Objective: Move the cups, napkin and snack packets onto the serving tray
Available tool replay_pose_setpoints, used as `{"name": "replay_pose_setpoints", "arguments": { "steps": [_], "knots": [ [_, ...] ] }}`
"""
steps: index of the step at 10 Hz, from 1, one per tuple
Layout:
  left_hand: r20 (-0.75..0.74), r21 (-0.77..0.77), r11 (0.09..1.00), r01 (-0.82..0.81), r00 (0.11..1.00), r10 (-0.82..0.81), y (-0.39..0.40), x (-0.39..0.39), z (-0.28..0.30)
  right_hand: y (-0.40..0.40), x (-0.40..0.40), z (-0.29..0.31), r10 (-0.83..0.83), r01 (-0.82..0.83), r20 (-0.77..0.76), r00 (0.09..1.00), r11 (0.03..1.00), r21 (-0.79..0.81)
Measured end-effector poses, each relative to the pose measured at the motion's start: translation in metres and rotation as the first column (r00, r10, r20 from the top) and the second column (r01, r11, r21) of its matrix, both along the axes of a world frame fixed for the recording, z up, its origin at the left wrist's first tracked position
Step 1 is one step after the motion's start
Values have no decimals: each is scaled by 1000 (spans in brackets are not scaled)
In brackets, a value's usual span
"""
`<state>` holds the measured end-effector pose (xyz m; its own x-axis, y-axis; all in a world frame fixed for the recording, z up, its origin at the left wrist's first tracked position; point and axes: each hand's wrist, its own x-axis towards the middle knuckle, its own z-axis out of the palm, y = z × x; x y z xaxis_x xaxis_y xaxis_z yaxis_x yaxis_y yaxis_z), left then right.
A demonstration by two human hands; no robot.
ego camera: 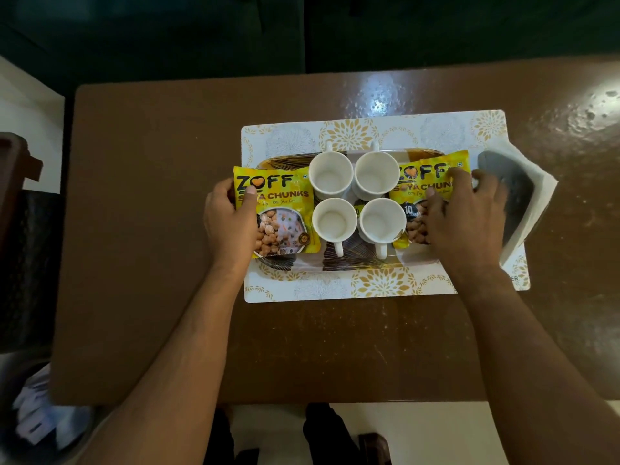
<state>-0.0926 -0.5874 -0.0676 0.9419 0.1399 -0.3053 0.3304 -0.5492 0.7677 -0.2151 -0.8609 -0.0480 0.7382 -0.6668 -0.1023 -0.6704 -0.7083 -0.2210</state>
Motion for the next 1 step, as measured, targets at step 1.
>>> {"name": "replay_pose_setpoints", "arguments": {
  "steps": [1],
  "knots": [
    [100,99,994,39,994,-48,2,-6,10,10,5,8,34,-31,62,998,998,-49]
  ]
}}
